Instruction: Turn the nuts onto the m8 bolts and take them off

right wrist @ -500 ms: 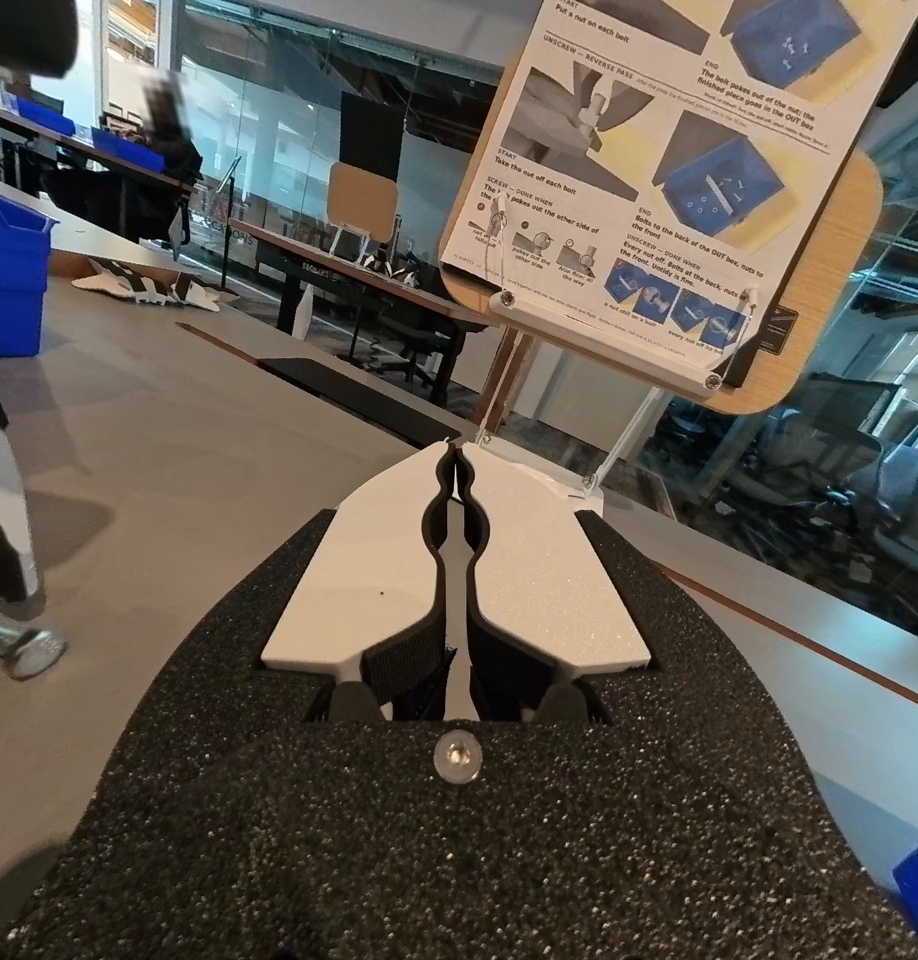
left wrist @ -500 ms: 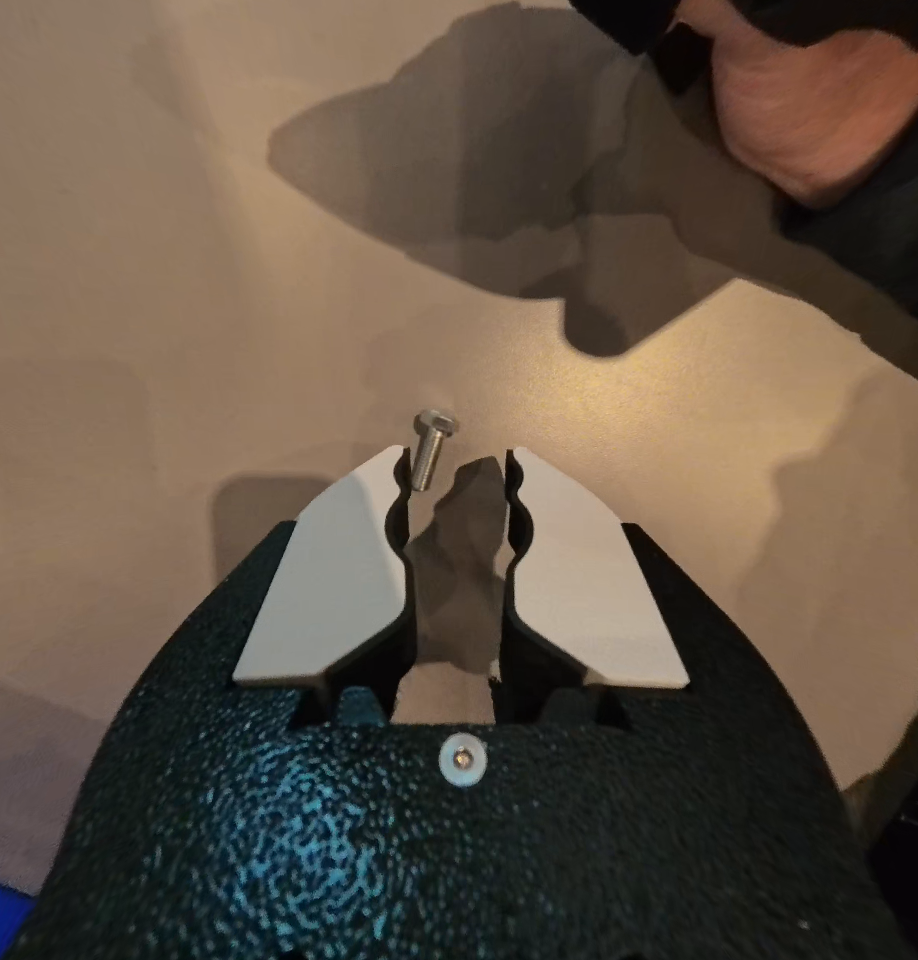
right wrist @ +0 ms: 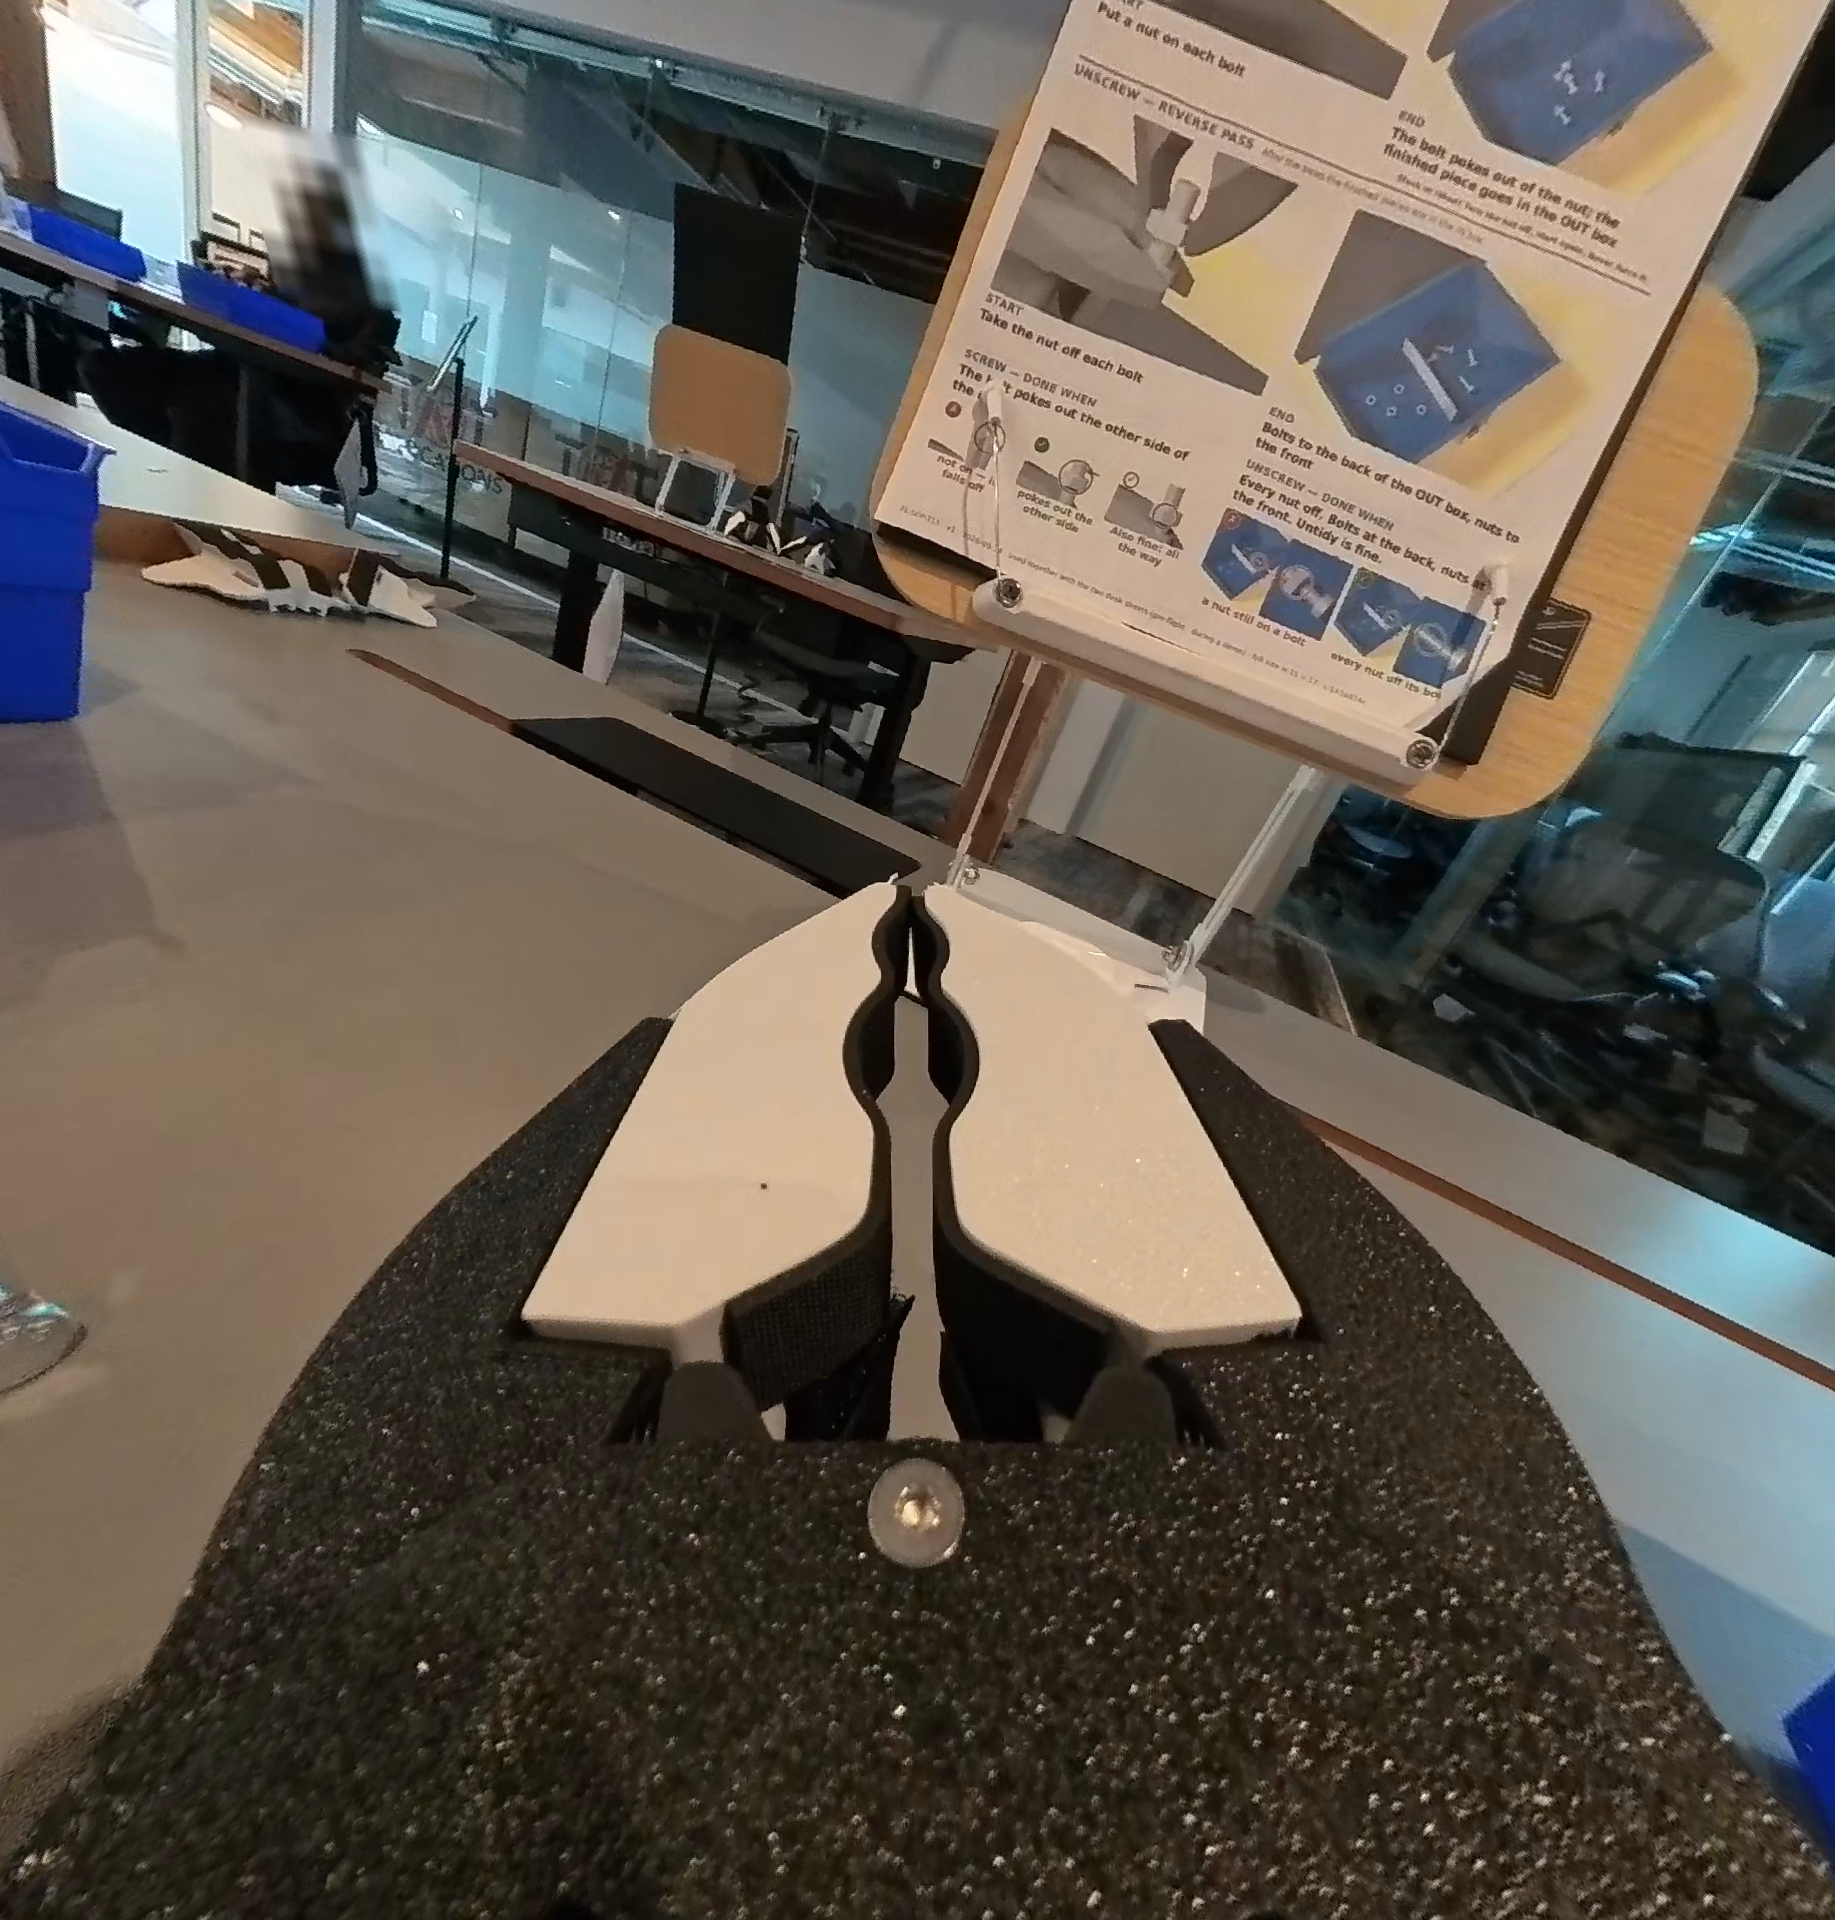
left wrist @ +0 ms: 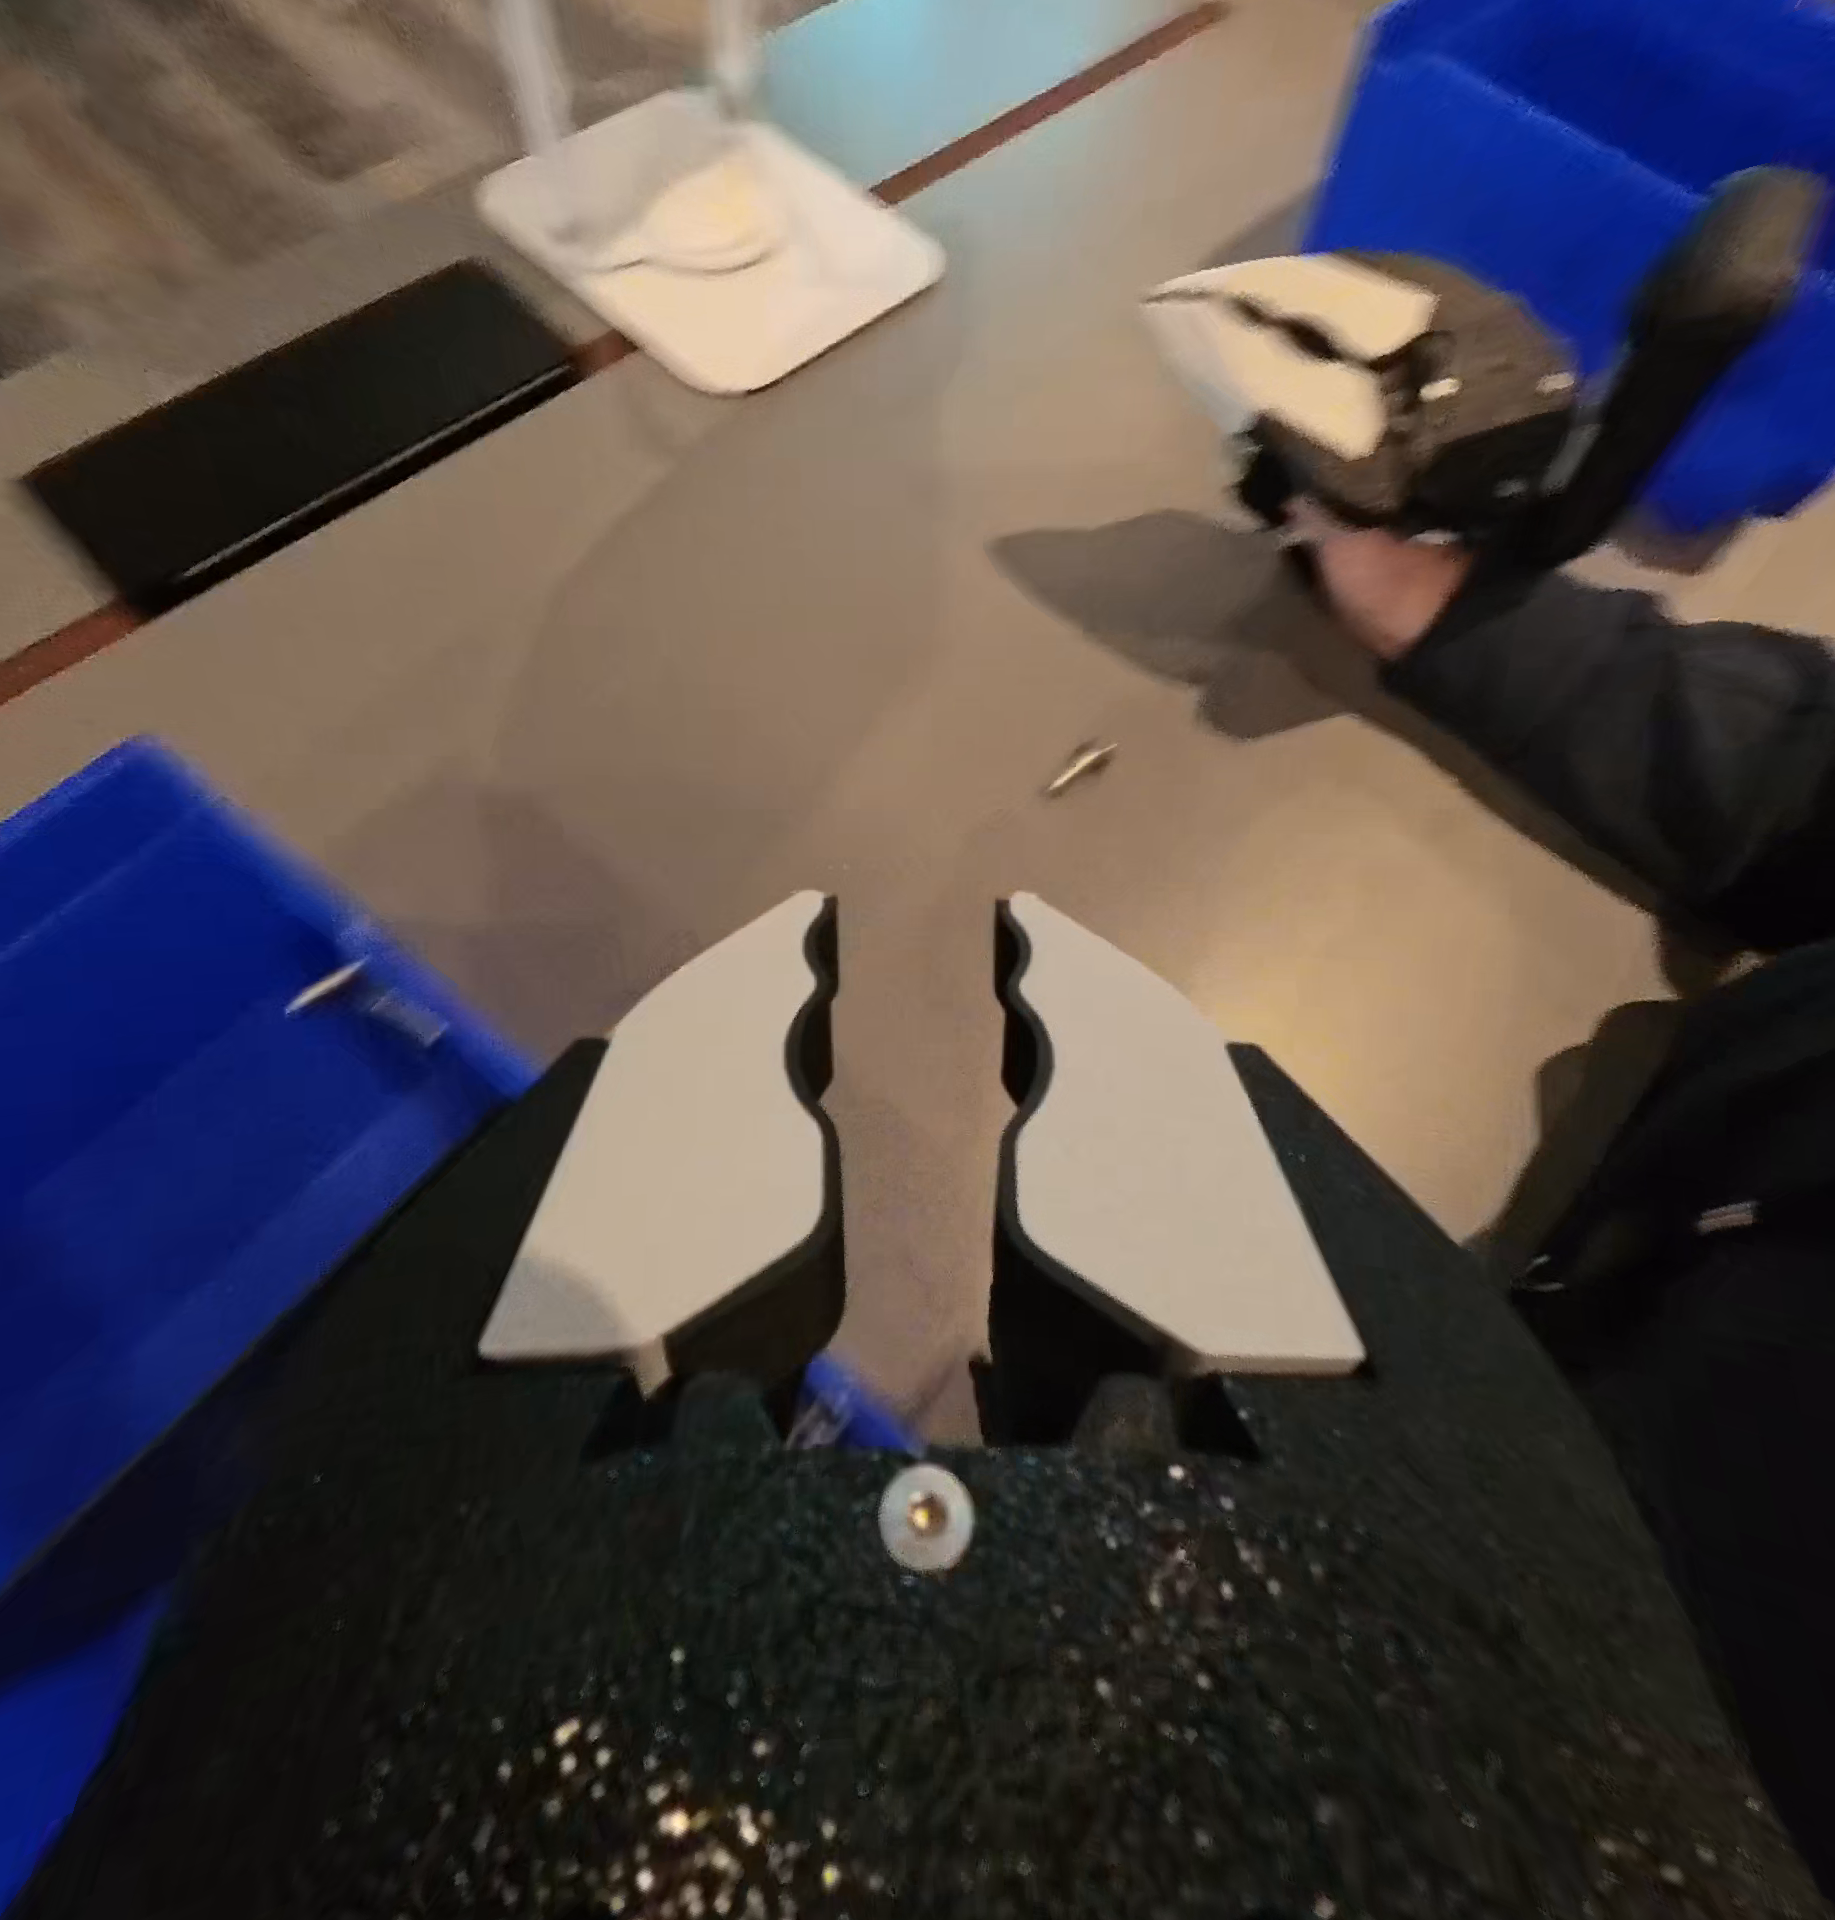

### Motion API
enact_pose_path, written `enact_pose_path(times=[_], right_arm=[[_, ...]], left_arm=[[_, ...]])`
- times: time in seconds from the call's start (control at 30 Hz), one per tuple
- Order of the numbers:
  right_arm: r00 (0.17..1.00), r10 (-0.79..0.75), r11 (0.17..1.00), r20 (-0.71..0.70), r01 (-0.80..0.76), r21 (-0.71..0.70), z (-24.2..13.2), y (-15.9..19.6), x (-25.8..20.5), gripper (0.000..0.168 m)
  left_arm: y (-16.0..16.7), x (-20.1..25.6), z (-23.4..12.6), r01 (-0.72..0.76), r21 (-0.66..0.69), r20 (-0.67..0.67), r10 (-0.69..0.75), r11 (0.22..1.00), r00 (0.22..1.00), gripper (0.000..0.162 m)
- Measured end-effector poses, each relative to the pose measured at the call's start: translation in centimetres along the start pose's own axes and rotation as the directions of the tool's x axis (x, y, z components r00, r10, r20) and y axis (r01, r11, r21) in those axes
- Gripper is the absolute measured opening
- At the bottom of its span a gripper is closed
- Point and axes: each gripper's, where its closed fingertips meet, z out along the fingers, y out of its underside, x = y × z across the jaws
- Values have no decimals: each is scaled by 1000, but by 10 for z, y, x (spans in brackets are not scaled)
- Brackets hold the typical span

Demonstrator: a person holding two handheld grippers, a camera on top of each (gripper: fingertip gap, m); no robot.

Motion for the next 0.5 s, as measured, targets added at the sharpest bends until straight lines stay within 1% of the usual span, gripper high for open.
enact_pose_path(times=[0.03,0.07,0.1,0.13,0.17,0.23,0.33,0.4,0.5], right_arm=[[1000,-1,1000,0,1,-1,0,0,0,0],[1000,-1,1000,0,1,-2,0,0,0,0],[1000,-1,1000,0,1,-3,0,1,0,0],[1000,0,1000,-1,0,-3,0,1,0,0],[1000,1,1000,-1,-1,-4,0,1,0,0],[1000,0,1000,-1,0,-7,1,1,0,0],[1000,-8,1000,-1,8,-10,1,2,-1,0],[1000,-15,1000,-1,15,-13,1,3,-2,0],[1000,-25,1000,-1,25,-15,1,3,-2,0]], left_arm=[[12,-18,-12,28,-27,44,-27,999,999,28],[25,-31,-20,52,-67,58,-48,996,997,27],[39,-37,-25,49,-115,27,-46,992,999,26],[52,-37,-28,4,-159,-38,-10,987,999,15],[65,-35,-28,-58,-195,-106,38,979,994,11],[94,-35,-25,-172,-277,-214,114,945,970,18],[130,-45,-17,-227,-417,-283,111,880,953,25],[148,-47,-11,-269,-468,-348,105,842,932,27],[170,-52,-5,-362,-528,-420,134,768,897,27]])
